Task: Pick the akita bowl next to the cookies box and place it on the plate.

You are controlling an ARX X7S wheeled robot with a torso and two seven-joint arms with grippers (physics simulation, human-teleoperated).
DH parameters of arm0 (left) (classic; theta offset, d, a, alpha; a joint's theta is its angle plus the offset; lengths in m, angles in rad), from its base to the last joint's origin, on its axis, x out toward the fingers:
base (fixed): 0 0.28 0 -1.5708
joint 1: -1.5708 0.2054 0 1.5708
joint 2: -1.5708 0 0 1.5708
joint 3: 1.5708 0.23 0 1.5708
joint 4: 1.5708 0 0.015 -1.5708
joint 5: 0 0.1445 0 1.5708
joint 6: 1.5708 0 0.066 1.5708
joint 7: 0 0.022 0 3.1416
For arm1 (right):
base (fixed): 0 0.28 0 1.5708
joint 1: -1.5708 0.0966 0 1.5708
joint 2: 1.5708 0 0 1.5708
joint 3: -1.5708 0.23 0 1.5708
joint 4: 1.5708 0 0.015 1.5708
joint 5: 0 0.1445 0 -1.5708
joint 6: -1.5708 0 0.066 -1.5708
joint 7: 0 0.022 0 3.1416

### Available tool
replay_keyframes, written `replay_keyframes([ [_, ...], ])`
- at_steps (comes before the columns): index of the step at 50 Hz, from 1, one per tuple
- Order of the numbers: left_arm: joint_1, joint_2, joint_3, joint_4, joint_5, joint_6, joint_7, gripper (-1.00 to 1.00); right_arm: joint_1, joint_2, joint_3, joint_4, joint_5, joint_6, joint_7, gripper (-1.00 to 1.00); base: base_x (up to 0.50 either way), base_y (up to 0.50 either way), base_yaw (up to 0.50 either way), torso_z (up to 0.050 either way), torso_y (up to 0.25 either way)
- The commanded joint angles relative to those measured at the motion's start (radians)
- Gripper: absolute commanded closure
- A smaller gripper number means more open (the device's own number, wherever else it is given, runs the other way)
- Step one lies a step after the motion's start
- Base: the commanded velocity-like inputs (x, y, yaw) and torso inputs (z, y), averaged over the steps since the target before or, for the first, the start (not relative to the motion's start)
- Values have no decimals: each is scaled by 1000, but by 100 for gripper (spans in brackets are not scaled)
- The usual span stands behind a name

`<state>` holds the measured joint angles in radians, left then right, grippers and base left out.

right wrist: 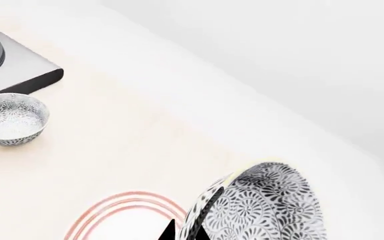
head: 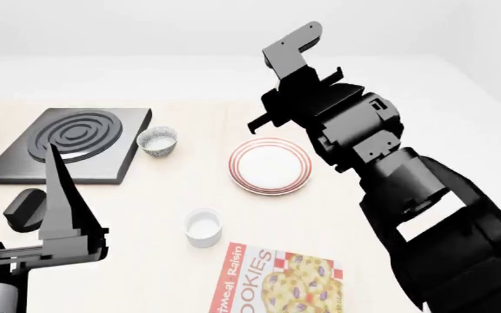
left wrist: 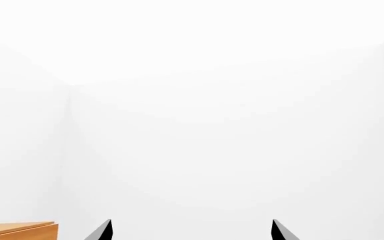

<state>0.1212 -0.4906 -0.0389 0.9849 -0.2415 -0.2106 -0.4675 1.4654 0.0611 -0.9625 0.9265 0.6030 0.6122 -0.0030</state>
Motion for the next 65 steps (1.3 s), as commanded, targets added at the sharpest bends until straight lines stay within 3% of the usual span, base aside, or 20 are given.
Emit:
replay_keyframes([
  [1,-7,-6,1,0,-6,-6,-7,-100,68,-61,-413,143,220,-137,67,100,0,0,0,0,10],
  [5,-6,-7,0,-3,-8,-2,-8,-100,63,-61,-535,104,237,-143,109,100,0,0,0,0,0],
  [13,0,-9,1,-7,-7,7,-9,-100,62,-61,-566,71,229,-135,150,100,0,0,0,0,0],
  [50,5,-22,5,-6,6,-2,-34,-100,64,-61,-560,68,248,-152,134,100,0,0,0,0,1],
  [65,1,-30,12,-7,7,-3,-37,-100,67,-61,-559,70,255,-145,137,100,0,0,0,0,-231],
])
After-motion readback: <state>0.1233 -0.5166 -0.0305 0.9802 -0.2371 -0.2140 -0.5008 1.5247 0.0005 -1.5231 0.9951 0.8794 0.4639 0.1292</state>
